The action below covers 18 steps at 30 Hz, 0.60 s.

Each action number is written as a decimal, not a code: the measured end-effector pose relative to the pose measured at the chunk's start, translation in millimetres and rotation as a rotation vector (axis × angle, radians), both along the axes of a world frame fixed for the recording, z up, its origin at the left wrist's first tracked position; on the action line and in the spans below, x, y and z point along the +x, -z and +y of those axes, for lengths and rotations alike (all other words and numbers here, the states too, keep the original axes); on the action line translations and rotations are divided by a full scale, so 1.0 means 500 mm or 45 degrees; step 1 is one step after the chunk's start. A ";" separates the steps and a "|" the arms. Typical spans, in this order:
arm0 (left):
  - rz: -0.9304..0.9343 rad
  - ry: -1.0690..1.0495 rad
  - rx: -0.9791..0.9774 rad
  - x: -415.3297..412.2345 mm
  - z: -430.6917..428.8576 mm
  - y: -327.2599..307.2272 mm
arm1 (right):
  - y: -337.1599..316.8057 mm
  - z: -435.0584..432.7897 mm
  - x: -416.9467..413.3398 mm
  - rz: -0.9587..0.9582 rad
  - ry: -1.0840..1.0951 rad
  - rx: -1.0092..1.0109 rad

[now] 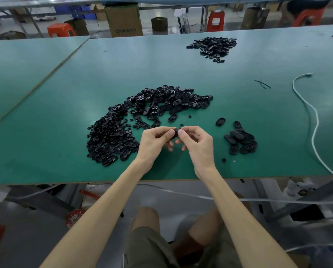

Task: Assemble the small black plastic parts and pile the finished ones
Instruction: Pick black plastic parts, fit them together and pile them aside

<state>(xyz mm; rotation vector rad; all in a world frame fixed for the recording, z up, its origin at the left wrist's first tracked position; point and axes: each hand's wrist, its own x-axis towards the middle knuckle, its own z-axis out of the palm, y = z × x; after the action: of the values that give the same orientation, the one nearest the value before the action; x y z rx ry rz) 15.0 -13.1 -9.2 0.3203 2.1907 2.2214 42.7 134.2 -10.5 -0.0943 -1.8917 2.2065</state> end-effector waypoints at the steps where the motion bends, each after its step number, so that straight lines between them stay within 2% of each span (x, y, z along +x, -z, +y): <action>1: -0.007 0.010 -0.005 -0.001 -0.002 0.001 | 0.000 0.001 -0.001 -0.007 0.003 0.004; 18: -0.027 0.092 0.055 0.001 -0.009 -0.001 | 0.003 0.007 -0.002 -0.063 0.028 -0.031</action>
<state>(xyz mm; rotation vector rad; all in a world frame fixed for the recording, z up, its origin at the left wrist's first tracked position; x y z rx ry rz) 15.6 -17.7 -8.6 0.3681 2.0887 2.2259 41.8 137.7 -11.8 -0.1742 -1.8801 2.2328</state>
